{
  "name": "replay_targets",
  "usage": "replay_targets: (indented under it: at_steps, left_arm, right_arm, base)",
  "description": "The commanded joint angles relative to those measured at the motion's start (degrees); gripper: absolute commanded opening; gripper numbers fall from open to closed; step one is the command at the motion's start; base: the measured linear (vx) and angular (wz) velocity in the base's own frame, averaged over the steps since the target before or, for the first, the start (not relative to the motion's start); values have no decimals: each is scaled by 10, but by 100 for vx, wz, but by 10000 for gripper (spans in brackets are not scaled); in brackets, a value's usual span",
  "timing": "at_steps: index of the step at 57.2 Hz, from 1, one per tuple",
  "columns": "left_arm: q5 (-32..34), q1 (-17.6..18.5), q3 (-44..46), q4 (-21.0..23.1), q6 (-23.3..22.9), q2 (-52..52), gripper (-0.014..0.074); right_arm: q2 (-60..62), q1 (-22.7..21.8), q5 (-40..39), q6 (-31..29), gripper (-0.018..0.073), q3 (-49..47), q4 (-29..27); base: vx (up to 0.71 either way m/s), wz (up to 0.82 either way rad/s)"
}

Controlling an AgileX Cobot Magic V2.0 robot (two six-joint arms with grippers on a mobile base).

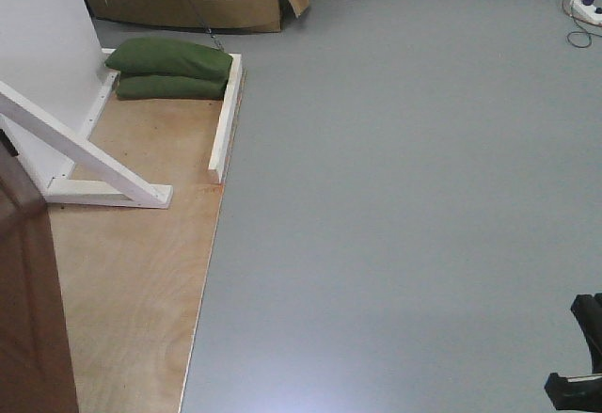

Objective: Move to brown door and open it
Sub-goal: 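Raise the left arm and bring the closed left gripper to the door face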

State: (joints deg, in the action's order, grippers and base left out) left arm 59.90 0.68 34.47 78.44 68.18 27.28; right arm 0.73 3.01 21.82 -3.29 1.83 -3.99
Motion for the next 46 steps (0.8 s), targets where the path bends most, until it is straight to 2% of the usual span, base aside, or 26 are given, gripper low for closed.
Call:
replay_targets:
  at_steps: [1,22,46]
  left_arm:
    - [-102,4,17,-39,0,12,-3]
    - [-177,4,17,-39,0,10,-3]
    - [-316,4,17,-39,0,10,-3]
  right_arm:
    - [3,1,-46,-5,0,2,2]
    - [3,1,-46,-5,0,2,2]
    - [3,1,-44,-5,0,2,2]
  base:
    - [0,0]
    - [0,0]
    - [0,0]
